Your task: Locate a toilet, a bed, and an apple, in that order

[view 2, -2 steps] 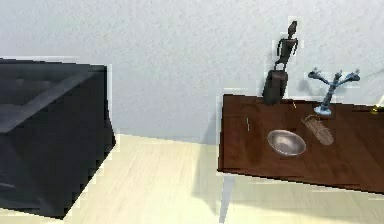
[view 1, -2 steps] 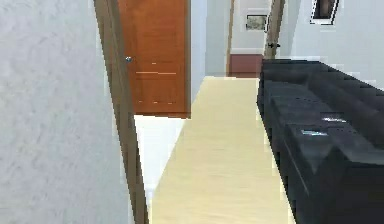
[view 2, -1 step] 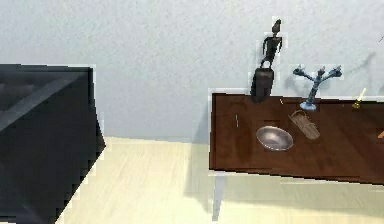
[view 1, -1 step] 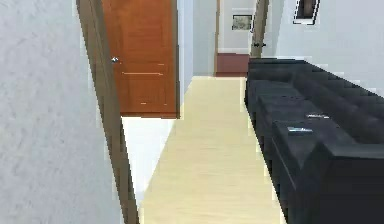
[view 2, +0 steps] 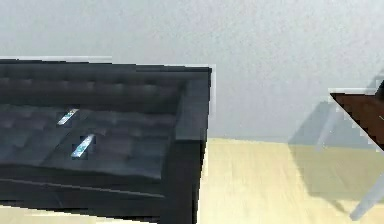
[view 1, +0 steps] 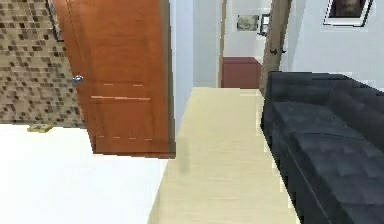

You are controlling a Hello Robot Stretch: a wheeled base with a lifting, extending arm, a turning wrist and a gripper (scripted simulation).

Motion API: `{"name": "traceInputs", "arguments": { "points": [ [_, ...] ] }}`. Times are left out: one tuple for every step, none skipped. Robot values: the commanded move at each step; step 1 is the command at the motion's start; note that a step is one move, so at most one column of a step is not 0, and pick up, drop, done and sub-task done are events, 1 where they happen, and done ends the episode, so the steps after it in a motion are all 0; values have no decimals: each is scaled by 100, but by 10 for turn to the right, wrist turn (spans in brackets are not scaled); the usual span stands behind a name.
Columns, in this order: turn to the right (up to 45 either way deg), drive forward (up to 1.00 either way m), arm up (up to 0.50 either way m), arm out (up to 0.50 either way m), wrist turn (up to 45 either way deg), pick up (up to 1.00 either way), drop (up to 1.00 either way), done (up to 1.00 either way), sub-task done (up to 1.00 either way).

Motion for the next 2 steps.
{"name": "traceInputs", "arguments": {
  "points": [
    [60,0,0,0,0,0,0,0,0],
    [0,30,0,0,0,0,0,0,0]
  ]
}}
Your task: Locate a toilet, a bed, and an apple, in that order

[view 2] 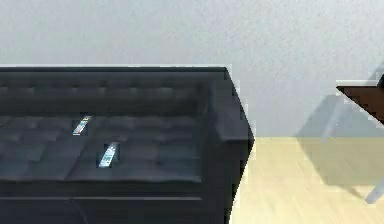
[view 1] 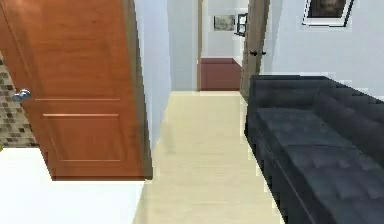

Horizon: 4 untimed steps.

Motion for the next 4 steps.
{"name": "traceInputs", "arguments": {
  "points": [
    [-450,0,0,0,0,0,0,0,0],
    [-270,0,0,0,0,0,0,0,0],
    [0,100,0,0,0,0,0,0,0],
    [-240,0,0,0,0,0,0,0,0]
  ]
}}
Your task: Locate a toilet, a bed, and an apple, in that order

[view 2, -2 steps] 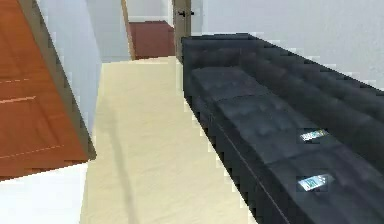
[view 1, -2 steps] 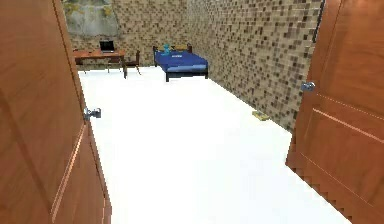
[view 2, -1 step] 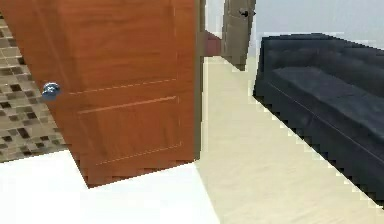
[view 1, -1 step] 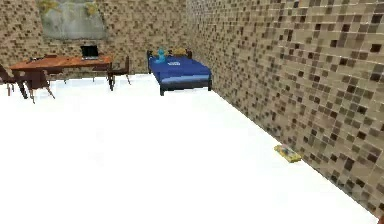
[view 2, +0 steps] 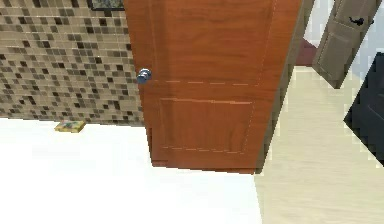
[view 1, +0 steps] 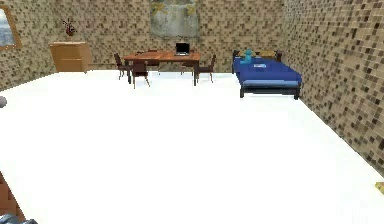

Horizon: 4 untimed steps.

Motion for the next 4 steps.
{"name": "traceInputs", "arguments": {
  "points": [
    [0,5,0,0,0,0,0,0,0],
    [60,0,0,0,0,0,0,0,0],
    [0,100,0,0,0,0,0,0,0],
    [30,0,0,0,0,0,0,0,0]
  ]
}}
